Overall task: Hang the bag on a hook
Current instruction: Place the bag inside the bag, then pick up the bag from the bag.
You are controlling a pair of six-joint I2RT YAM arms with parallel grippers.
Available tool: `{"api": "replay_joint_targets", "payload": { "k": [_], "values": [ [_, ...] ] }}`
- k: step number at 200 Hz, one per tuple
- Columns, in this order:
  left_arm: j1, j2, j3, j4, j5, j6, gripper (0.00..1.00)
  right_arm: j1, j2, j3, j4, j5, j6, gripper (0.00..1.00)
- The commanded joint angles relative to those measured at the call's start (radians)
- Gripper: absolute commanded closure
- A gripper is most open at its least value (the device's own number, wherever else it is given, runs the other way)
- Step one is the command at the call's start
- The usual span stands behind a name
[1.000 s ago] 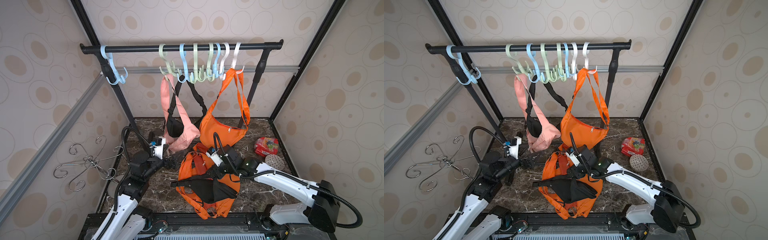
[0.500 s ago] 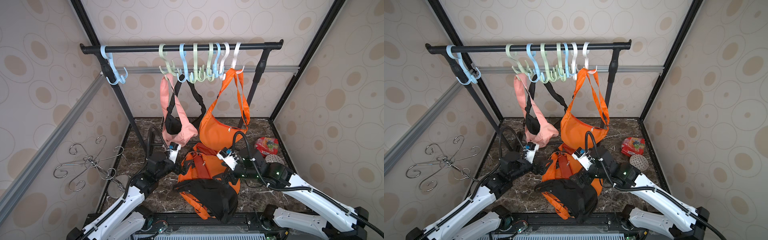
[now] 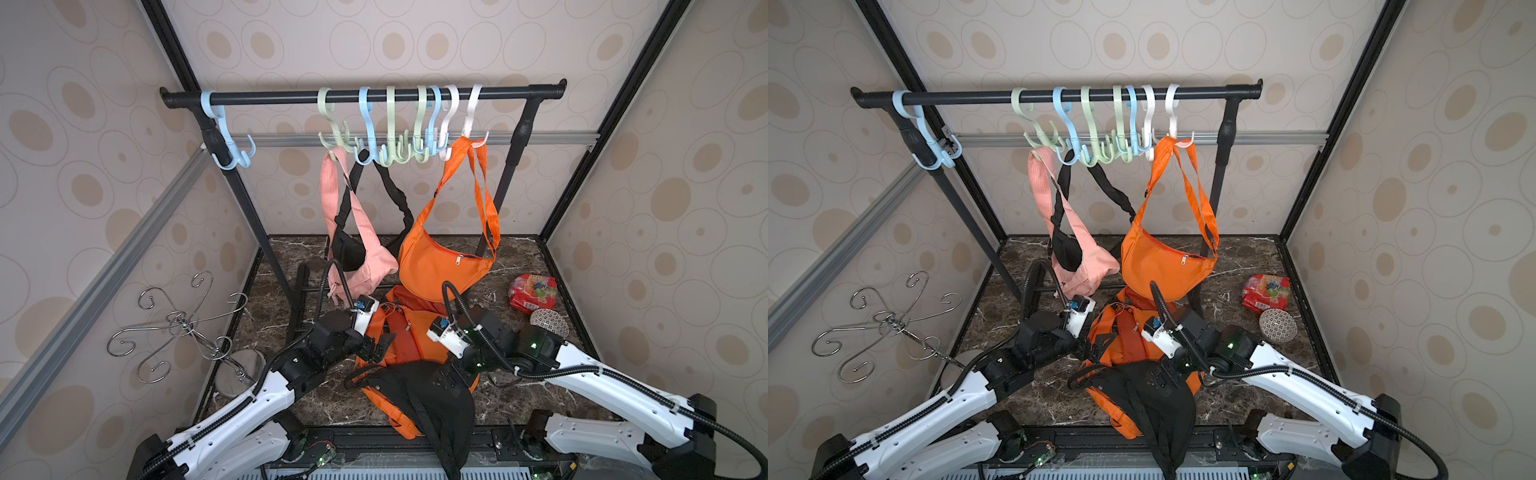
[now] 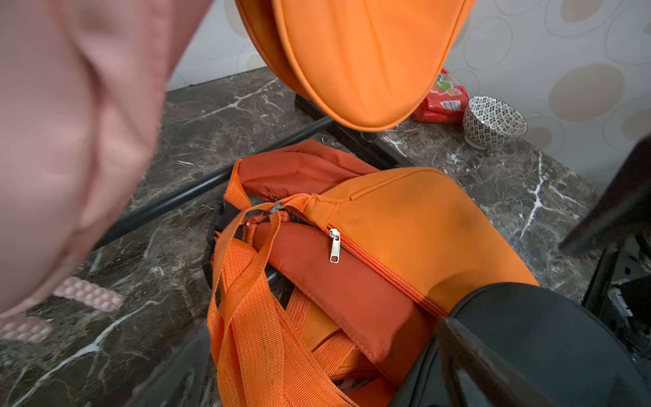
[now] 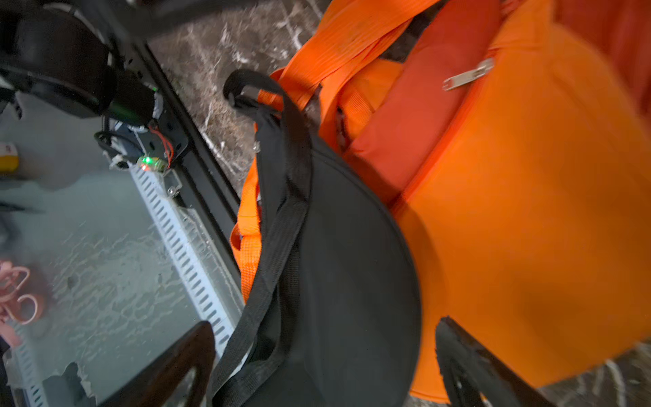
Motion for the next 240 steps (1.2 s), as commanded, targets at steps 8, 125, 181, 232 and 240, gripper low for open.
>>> {"api": "replay_joint_targets", "payload": {
  "k": [8, 125, 181, 232, 240],
  "values": [
    [0.063, -0.031, 0.02, 0.033, 0.035, -0.087, 0.0, 0.079, 0.031, -0.112, 0.06, 0.015, 0.138, 0.01],
    [0.184, -0.044, 0.021, 0.03, 0.028, -0.123, 0.0, 0.337, 0.316, -0.119, 0.242, 0.241, 0.347, 0.45],
    [0.191, -0.082, 0.006, 0.021, 0.008, -0.108, 0.0, 0.386, 0.191, 0.068, 0.012, 0.484, 0.286, 1.0],
    [0.191, -0.093, 0.036, 0.014, -0.022, -0.06, 0.0, 0.385, 0.112, 0.417, -0.342, 0.991, -0.019, 1.0],
    [0.191, -0.095, 0.041, 0.013, -0.029, -0.056, 0.0, 0.382, 0.106, 0.463, -0.327, 1.089, -0.113, 1.0]
  ]
}}
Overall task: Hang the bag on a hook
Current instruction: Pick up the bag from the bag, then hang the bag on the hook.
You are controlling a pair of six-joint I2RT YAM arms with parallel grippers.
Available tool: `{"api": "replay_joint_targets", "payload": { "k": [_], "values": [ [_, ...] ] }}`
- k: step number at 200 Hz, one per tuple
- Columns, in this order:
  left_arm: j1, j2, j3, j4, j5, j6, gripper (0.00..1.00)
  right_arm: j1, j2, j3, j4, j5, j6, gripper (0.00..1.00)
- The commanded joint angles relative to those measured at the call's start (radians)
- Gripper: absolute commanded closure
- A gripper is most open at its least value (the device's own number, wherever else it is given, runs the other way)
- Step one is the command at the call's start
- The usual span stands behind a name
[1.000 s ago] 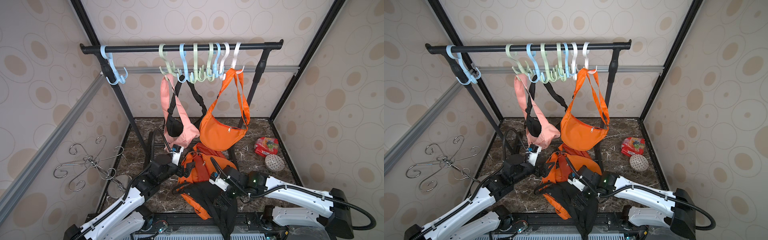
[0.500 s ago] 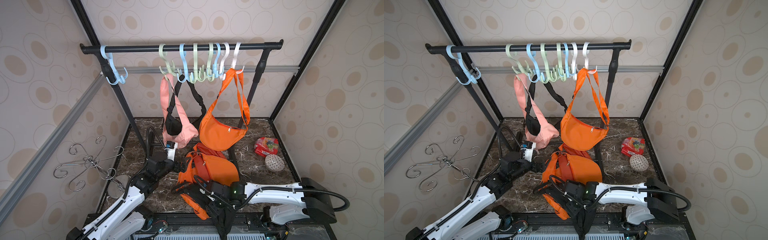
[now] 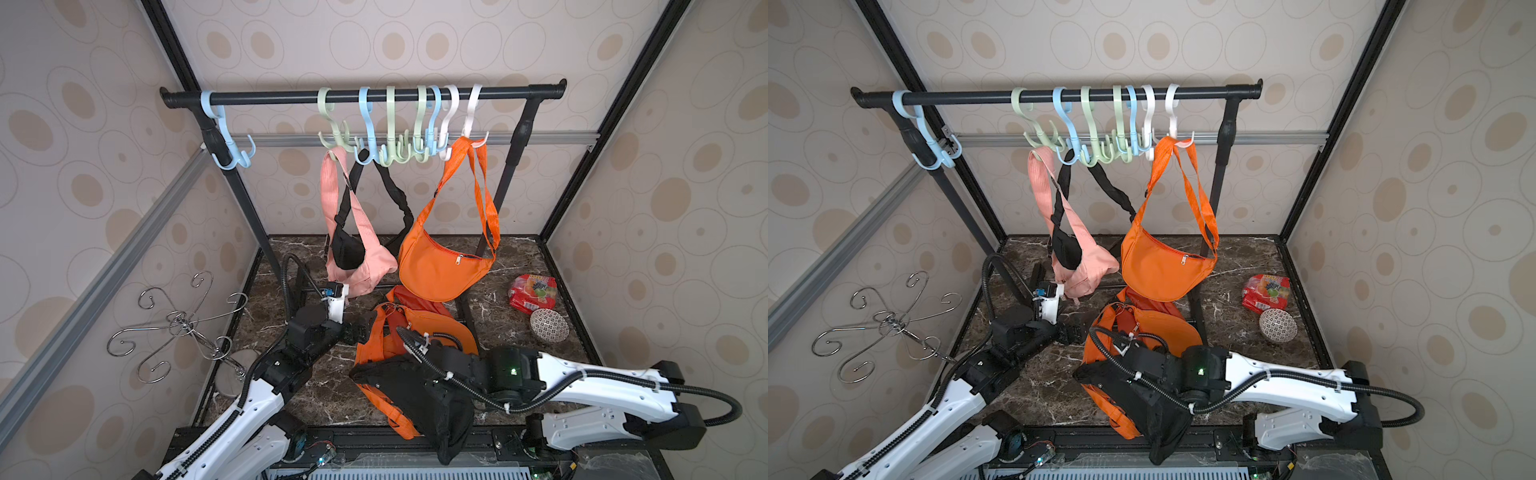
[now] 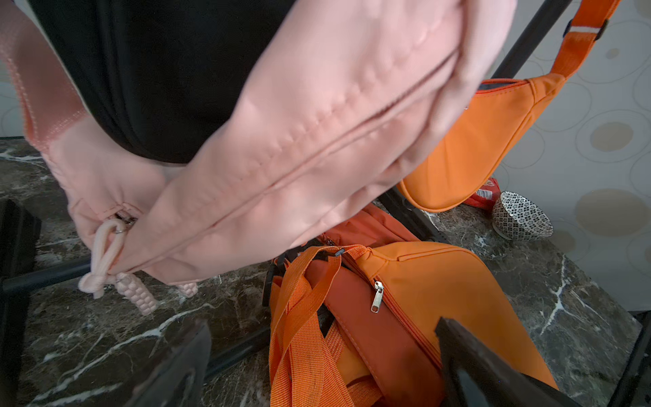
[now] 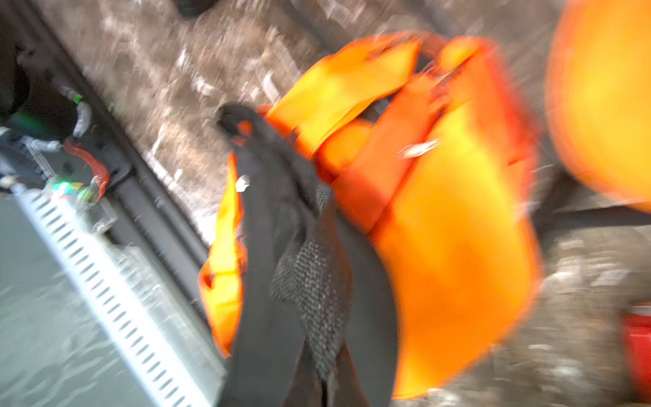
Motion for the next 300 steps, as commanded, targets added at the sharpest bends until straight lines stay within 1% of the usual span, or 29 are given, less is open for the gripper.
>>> {"api": "replay_joint_targets", "payload": {
  "k": [1, 11, 21, 35, 46, 56, 81, 104, 120, 148, 164, 171, 202, 218, 238, 258, 282, 300],
  "values": [
    [0.009, -0.015, 0.041, -0.011, -0.031, 0.039, 0.0, -0.003, -0.022, 0.132, -0.157, 0.387, -0.252, 1.0],
    [0.009, -0.018, 0.045, -0.011, -0.038, 0.044, 0.0, -0.01, -0.037, 0.174, -0.067, 0.488, -0.4, 1.0],
    [0.009, -0.021, 0.049, -0.007, -0.039, 0.045, 0.0, -0.026, -0.056, 0.196, 0.098, 0.527, -0.575, 1.0],
    [0.009, -0.026, 0.052, -0.004, -0.038, 0.041, 0.0, -0.053, -0.085, 0.191, 0.384, 0.52, -0.818, 1.0],
    [0.009, -0.032, 0.054, 0.0, -0.035, 0.036, 0.0, -0.08, -0.083, 0.203, 0.57, 0.47, -0.966, 1.0],
    [0.009, -0.039, 0.052, -0.003, -0.035, 0.035, 0.0, -0.124, -0.054, 0.254, 0.636, 0.408, -1.034, 1.0],
    [0.008, -0.057, 0.045, -0.012, -0.037, 0.033, 0.0, -0.226, 0.069, 0.438, 0.669, 0.264, -1.135, 1.0],
    [0.009, -0.073, 0.037, -0.019, -0.043, 0.027, 0.0, -0.253, 0.177, 0.609, 0.693, 0.173, -1.238, 1.0],
    [0.008, -0.085, 0.026, -0.012, -0.04, 0.022, 0.0, -0.259, 0.243, 0.732, 0.672, 0.111, -1.292, 1.0],
    [0.008, -0.087, 0.015, -0.006, -0.041, 0.025, 0.0, -0.263, 0.333, 0.934, 0.575, -0.007, -1.312, 1.0],
    [0.009, -0.081, 0.017, -0.003, -0.039, 0.03, 0.0, -0.273, 0.368, 1.006, 0.565, -0.075, -1.315, 1.0],
    [0.009, -0.079, 0.019, -0.003, -0.037, 0.032, 0.0, -0.278, 0.39, 1.07, 0.561, -0.102, -1.316, 1.0],
    [0.009, -0.07, 0.026, -0.001, -0.039, 0.038, 0.0, -0.363, 0.552, 1.332, 0.506, -0.182, -1.296, 1.0],
    [0.009, -0.067, 0.029, 0.002, -0.038, 0.038, 0.0, -0.425, 0.572, 1.326, 0.567, -0.249, -1.235, 1.0],
    [0.009, -0.062, 0.035, 0.006, -0.036, 0.033, 0.0, -0.489, 0.619, 1.364, 0.597, -0.332, -1.154, 1.0],
    [0.009, -0.06, 0.037, 0.002, -0.036, 0.03, 0.0, -0.516, 0.672, 1.403, 0.676, -0.383, -1.136, 1.0],
    [0.009, -0.063, 0.039, -0.005, -0.043, 0.027, 0.0, -0.548, 0.739, 1.495, 0.738, -0.457, -1.088, 1.0],
    [0.009, -0.07, 0.032, -0.006, -0.054, 0.027, 0.0, -0.556, 0.737, 1.484, 0.768, -0.499, -1.065, 1.0]
  ]
}}
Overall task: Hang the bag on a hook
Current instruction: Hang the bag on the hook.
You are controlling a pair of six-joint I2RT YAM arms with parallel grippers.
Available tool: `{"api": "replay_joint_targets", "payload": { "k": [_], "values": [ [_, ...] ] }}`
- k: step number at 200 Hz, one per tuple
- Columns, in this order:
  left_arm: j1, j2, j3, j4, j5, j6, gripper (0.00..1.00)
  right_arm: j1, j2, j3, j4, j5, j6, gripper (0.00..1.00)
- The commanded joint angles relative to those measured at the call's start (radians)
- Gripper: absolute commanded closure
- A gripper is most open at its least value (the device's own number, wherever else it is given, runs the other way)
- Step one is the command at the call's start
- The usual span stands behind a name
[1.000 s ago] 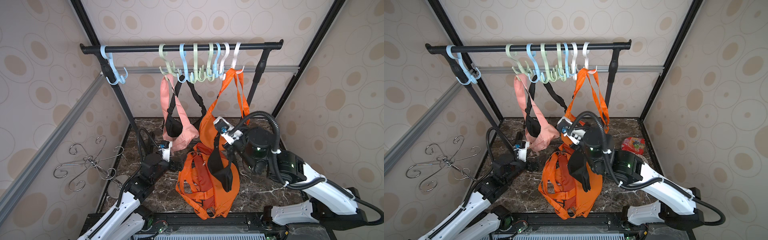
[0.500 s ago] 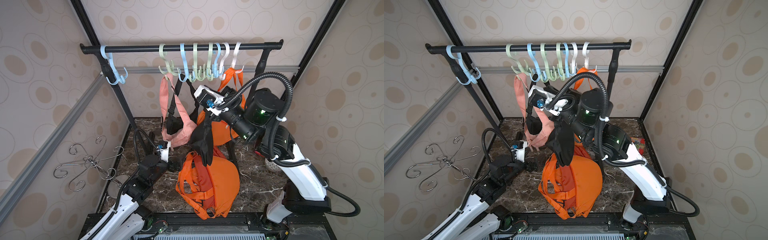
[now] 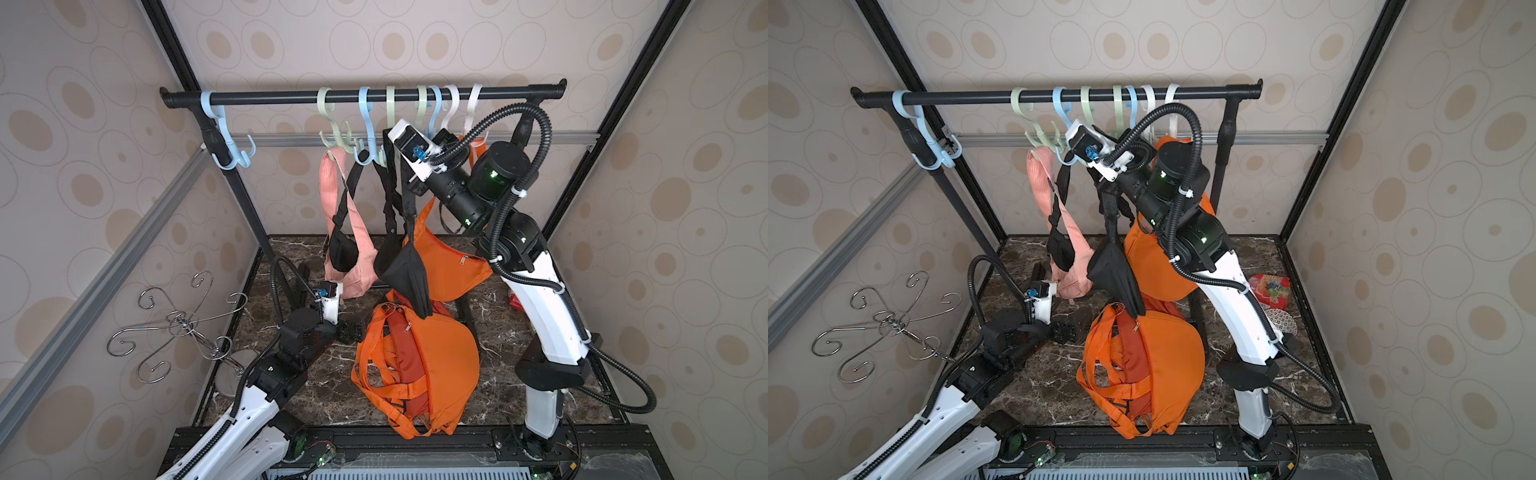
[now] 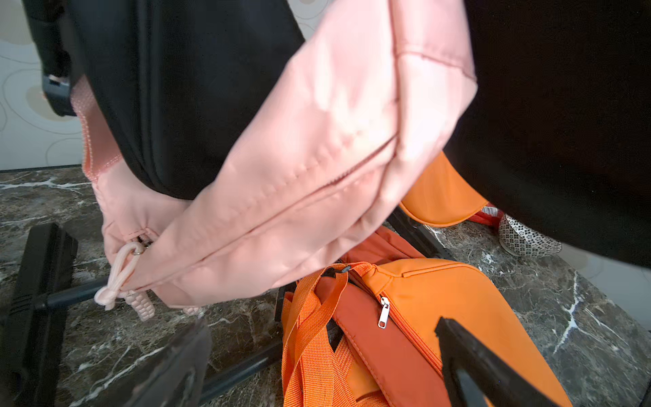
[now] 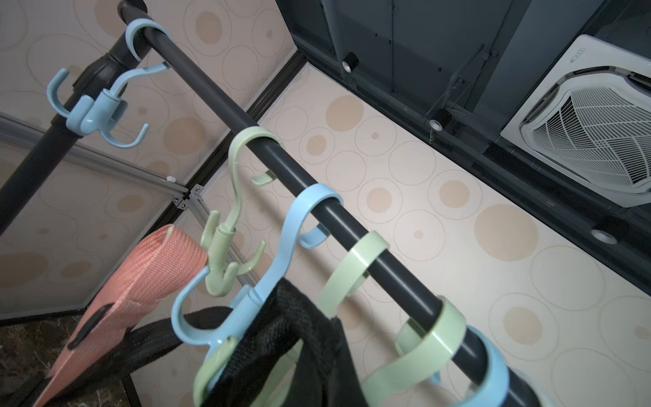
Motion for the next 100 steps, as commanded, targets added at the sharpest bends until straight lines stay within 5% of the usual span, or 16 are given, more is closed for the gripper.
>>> {"api": "replay_joint_targets", "payload": {
  "k": [1, 100],
  "values": [
    [0.006, -0.012, 0.025, -0.003, -0.02, 0.006, 0.0, -0.015, -0.017, 0.032, 0.12, -0.1, 0.057, 1.0],
    [0.007, 0.016, 0.006, 0.021, -0.017, 0.008, 0.0, -0.103, -0.046, -0.106, 0.029, 0.036, 0.104, 1.0]
  ]
}}
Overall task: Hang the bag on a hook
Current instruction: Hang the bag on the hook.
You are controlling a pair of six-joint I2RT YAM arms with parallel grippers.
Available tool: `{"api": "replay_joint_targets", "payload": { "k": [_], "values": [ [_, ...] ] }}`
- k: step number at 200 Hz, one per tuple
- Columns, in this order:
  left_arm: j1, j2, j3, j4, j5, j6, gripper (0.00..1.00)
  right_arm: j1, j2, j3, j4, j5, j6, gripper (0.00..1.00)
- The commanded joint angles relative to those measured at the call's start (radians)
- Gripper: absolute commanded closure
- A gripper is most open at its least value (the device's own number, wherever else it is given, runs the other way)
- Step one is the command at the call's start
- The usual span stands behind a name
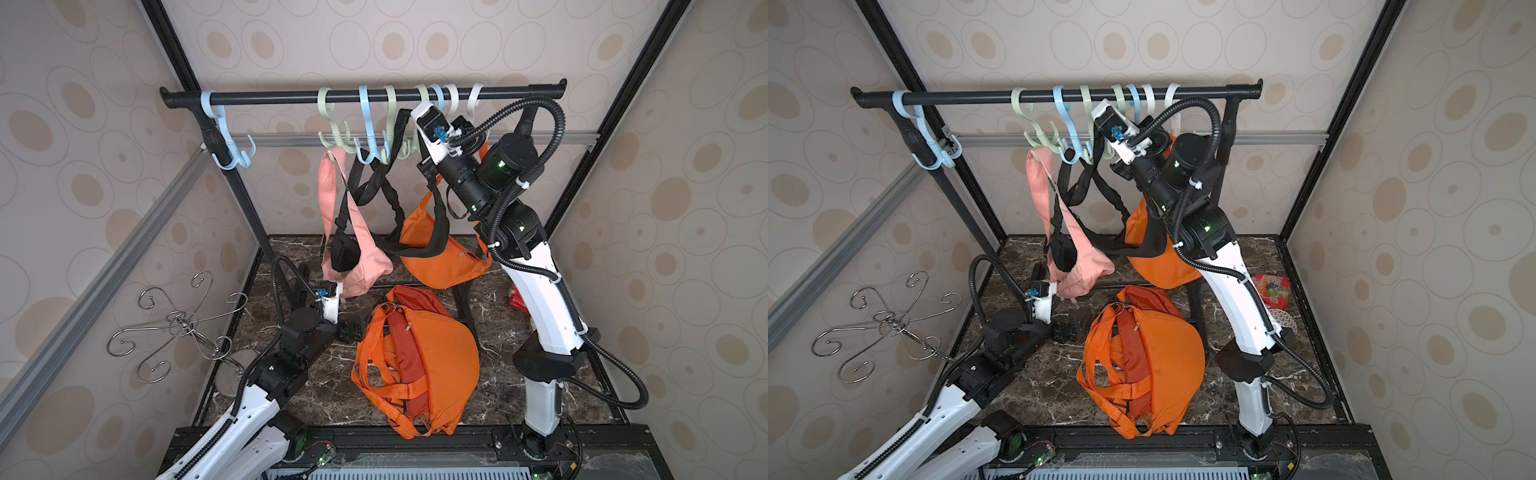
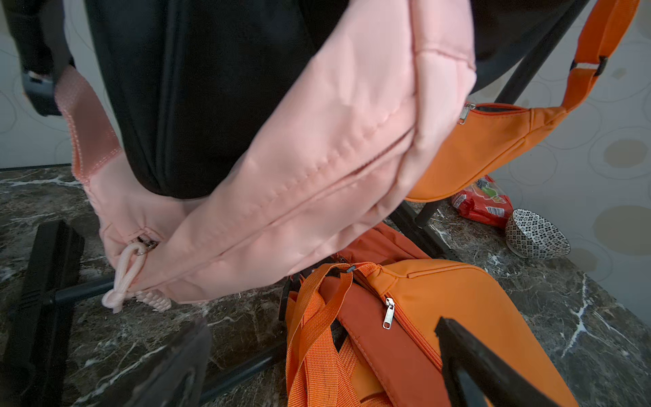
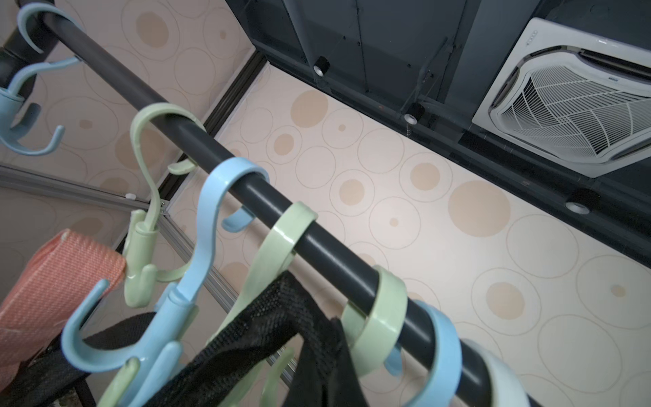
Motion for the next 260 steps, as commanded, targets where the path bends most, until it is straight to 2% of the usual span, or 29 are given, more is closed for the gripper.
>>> {"api": "replay_joint_targets", "payload": {
  "k": [1, 50, 83, 130, 141, 146, 159, 169, 202, 206, 209, 237, 260],
  "values": [
    [0.007, 0.003, 0.006, 0.02, -0.004, 0.007, 0.0, -0.003, -0.042, -0.066, -0.045, 0.041, 0.014, 1.0],
    [0.006, -0.015, -0.015, 0.019, -0.01, 0.003, 0.0, -0.021, -0.076, -0.215, -0.162, 0.071, 0.081, 1.0],
    [0.007, -0.031, -0.019, 0.004, -0.023, 0.007, 0.0, -0.02, -0.185, -0.443, -0.058, 0.032, 0.136, 1.0],
    [0.006, -0.021, -0.022, 0.016, -0.022, 0.004, 0.0, -0.018, -0.308, -0.63, 0.02, -0.01, 0.193, 1.0],
    [0.006, -0.015, -0.018, 0.017, -0.023, 0.002, 0.0, -0.019, -0.347, -0.677, 0.036, -0.044, 0.214, 0.87],
    [0.006, -0.013, -0.017, 0.018, -0.022, 0.002, 0.0, -0.018, -0.368, -0.7, 0.041, -0.062, 0.228, 0.78],
    [0.006, -0.009, -0.013, 0.019, -0.024, 0.003, 0.0, -0.018, -0.427, -0.766, 0.067, -0.103, 0.264, 0.46],
    [0.007, -0.01, -0.012, 0.017, -0.028, 0.003, 0.0, -0.019, -0.473, -0.822, 0.088, -0.127, 0.291, 0.32],
    [0.006, -0.017, -0.01, 0.032, -0.018, 0.012, 0.0, -0.008, -0.615, -0.96, 0.057, -0.16, 0.364, 0.22],
    [0.006, -0.018, -0.011, 0.035, -0.016, 0.014, 0.0, -0.002, -0.634, -0.985, 0.054, -0.155, 0.368, 0.14],
    [0.006, -0.017, -0.01, 0.037, -0.015, 0.016, 0.0, 0.003, -0.65, -1.004, 0.053, -0.15, 0.369, 0.13],
    [0.006, -0.007, -0.007, 0.045, -0.021, 0.018, 0.0, 0.091, -0.782, -1.206, -0.004, -0.026, 0.346, 0.12],
    [0.006, 0.016, -0.019, 0.075, 0.001, -0.015, 0.0, 0.17, -0.892, -1.422, -0.031, 0.044, 0.431, 0.12]
  ]
}}
